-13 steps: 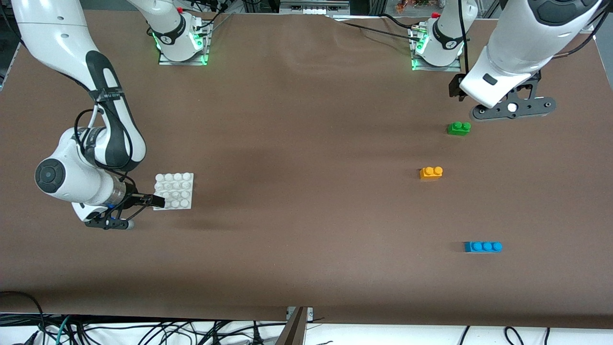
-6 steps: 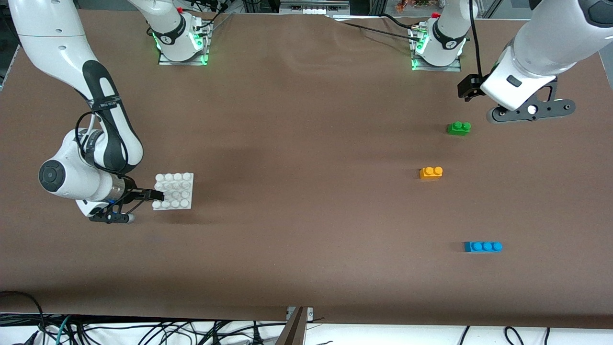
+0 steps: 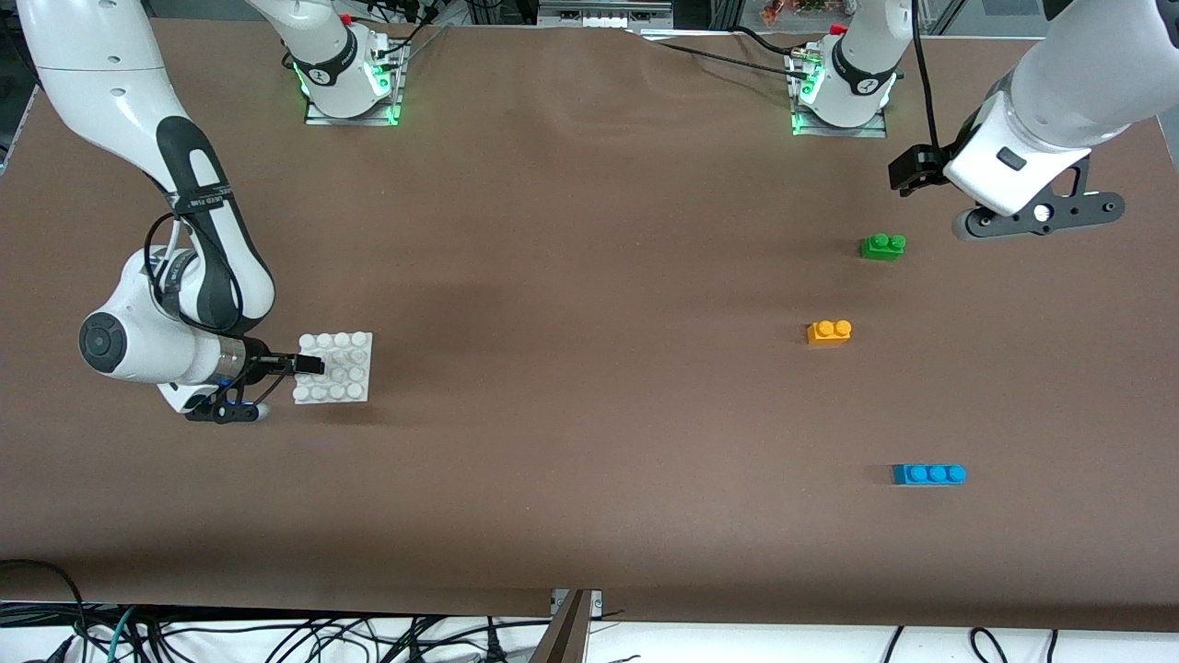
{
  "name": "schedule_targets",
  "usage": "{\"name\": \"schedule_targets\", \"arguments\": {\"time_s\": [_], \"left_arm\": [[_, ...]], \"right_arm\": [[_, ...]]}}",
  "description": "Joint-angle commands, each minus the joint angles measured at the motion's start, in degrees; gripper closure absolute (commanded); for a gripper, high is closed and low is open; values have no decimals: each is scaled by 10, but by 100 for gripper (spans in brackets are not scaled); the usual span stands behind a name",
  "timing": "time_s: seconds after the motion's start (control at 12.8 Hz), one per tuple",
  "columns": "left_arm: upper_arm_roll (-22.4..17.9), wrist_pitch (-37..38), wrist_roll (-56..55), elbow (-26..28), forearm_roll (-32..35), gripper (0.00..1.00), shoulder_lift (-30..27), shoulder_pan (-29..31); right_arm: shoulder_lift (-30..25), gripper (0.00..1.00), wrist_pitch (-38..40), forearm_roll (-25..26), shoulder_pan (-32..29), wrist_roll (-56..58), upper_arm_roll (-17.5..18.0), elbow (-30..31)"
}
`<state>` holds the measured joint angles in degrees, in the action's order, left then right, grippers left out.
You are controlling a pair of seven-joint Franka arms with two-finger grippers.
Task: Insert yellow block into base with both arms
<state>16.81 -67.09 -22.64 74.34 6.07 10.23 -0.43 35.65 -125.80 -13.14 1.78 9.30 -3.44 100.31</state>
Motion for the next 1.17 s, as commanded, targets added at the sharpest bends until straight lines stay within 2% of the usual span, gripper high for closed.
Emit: {"name": "schedule_targets", "arguments": {"time_s": [0.0, 0.78, 0.86, 1.09], "left_arm": [[5, 6, -21, -12, -13, 0, 1, 6], [-9, -7, -7, -3, -13, 0, -1, 17], [-12, -24, -3, 17, -13, 0, -9, 16], [-50, -157, 82, 157, -17, 0, -91, 15]], "right_arm": [[-3, 0, 5, -13, -2, 21, 3, 11], [16, 0, 1, -13, -6, 48, 3, 7], [21, 0, -1, -13, -6, 47, 2, 5], [23, 1, -1, -13, -6, 46, 3, 2]]}}
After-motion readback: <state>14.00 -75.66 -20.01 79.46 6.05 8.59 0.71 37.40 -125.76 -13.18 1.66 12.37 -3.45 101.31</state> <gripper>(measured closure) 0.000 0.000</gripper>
